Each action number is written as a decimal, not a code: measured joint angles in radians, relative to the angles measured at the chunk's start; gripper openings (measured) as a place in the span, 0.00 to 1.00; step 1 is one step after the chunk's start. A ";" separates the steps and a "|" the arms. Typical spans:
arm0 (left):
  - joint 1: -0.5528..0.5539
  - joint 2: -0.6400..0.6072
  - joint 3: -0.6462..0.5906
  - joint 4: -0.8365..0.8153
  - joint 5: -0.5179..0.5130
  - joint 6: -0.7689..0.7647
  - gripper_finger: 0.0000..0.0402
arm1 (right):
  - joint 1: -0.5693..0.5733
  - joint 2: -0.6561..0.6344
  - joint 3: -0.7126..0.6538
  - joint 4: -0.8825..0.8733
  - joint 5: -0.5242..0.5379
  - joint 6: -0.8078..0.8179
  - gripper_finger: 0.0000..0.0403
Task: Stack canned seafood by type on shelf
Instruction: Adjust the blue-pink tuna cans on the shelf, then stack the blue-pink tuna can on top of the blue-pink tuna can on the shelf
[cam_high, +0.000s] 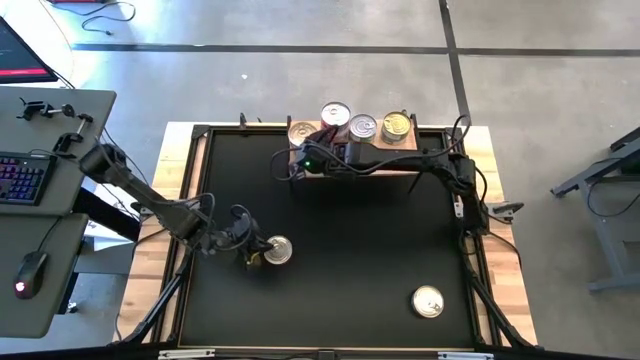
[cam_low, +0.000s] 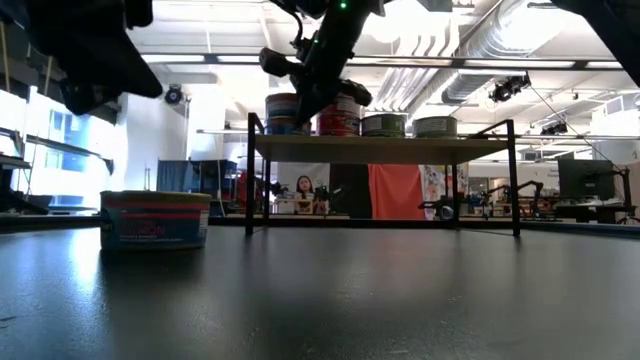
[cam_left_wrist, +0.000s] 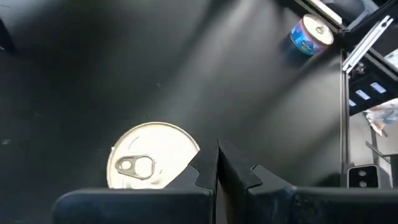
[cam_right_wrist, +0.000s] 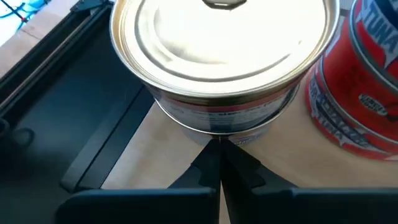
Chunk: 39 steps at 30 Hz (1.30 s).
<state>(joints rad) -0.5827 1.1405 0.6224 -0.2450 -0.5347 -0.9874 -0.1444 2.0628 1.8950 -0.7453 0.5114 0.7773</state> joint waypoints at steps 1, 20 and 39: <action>0.000 -0.014 0.000 -0.013 -0.002 0.001 0.00 | 0.000 0.000 0.000 0.004 0.000 0.000 0.00; -0.004 -0.073 0.001 -0.078 0.035 0.011 0.00 | 0.081 -0.070 0.014 -0.024 -0.048 -0.132 0.00; -0.105 -0.005 -0.006 -0.023 0.034 -0.195 0.00 | 0.431 -0.242 -0.284 -0.389 0.000 0.106 0.00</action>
<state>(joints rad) -0.6876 1.1356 0.6163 -0.2676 -0.5011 -1.1825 0.2871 1.8209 1.6111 -1.1339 0.5109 0.8833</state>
